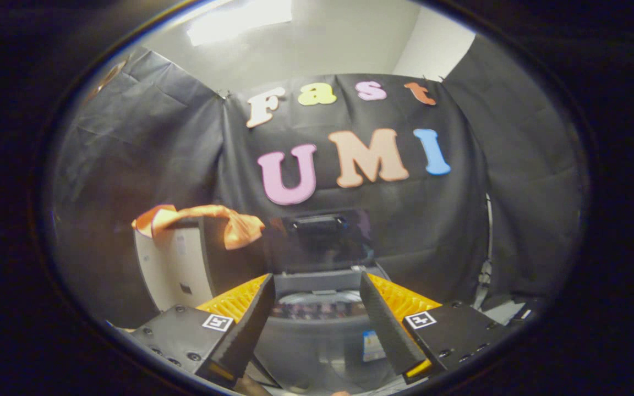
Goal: Put the clothes into the washing machine and then close the washing machine lid.
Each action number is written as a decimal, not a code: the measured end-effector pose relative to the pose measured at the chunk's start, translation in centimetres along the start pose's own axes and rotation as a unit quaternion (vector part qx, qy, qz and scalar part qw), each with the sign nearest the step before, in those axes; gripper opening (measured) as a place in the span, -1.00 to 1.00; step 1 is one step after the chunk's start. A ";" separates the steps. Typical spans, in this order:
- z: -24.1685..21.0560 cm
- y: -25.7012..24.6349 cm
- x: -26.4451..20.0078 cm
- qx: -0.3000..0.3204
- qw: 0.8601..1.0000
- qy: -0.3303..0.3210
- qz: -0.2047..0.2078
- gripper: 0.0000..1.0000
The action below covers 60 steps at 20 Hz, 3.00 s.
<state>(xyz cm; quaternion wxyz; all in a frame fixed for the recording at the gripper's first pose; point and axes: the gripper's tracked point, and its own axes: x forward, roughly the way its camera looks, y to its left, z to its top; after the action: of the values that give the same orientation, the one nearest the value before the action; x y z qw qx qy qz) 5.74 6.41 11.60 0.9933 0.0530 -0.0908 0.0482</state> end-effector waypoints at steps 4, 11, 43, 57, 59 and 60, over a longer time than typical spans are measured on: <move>5.3 7.3 7.1 0.002 0.998 0.009 0.067 0.97; 10.7 22.0 19.4 0.006 0.978 0.064 0.198 0.99; -0.2 26.6 27.4 -0.058 0.945 0.268 0.181 -0.95; 7.1 1.1 28.9 -0.052 0.978 0.190 -0.072 -0.96; 6.0 0.4 29.2 -0.044 0.977 0.194 -0.073 -0.58; 5.3 0.3 29.2 -0.043 0.977 0.196 -0.069 -0.29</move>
<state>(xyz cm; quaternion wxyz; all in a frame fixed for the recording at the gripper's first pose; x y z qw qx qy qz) 33.32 8.61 22.27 0.9941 0.0063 0.1073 -0.0146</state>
